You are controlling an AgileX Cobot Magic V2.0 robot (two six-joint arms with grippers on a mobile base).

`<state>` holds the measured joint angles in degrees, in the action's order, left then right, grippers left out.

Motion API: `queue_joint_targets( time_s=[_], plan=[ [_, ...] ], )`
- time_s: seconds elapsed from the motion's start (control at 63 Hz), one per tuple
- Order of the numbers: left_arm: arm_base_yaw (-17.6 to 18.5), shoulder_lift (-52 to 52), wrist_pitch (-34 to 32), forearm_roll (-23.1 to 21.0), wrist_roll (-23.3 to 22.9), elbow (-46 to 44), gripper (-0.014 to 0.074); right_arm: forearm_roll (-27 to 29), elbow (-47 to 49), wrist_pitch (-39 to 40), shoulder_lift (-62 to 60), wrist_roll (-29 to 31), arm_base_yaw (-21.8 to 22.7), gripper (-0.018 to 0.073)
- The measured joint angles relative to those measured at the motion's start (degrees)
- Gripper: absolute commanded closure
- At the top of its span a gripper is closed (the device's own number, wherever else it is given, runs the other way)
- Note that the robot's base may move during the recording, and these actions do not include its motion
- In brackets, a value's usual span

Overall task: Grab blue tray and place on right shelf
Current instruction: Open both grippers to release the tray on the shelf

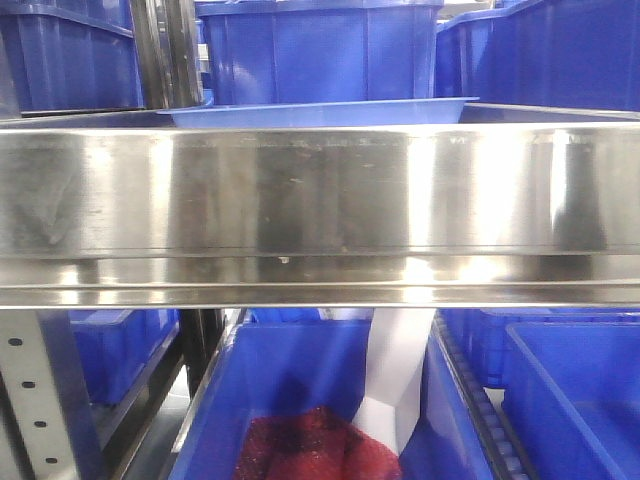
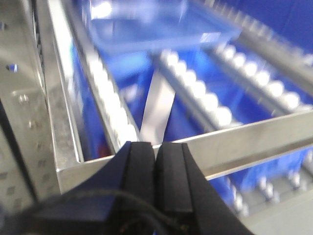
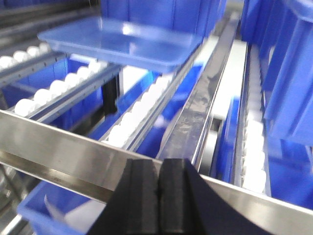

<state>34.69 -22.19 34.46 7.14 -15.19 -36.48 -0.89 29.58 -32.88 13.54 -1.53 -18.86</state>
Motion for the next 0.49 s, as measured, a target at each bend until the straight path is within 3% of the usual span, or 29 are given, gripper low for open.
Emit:
queue_joint_targets(
  time_s=[0.238, 0.492],
  plan=[
    [0.0, 11.8, -5.0, 0.3, 2.0, 7.8, 0.0645, -0.1, -7.5, 5.3, -10.1, 0.6, 0.0, 0.0504],
    [0.0, 13.0, -5.2, 0.3, 2.1, 8.4, 0.0645, -0.1, -7.9, 6.2, -10.2, 0.6, 0.0, 0.0504]
  ],
)
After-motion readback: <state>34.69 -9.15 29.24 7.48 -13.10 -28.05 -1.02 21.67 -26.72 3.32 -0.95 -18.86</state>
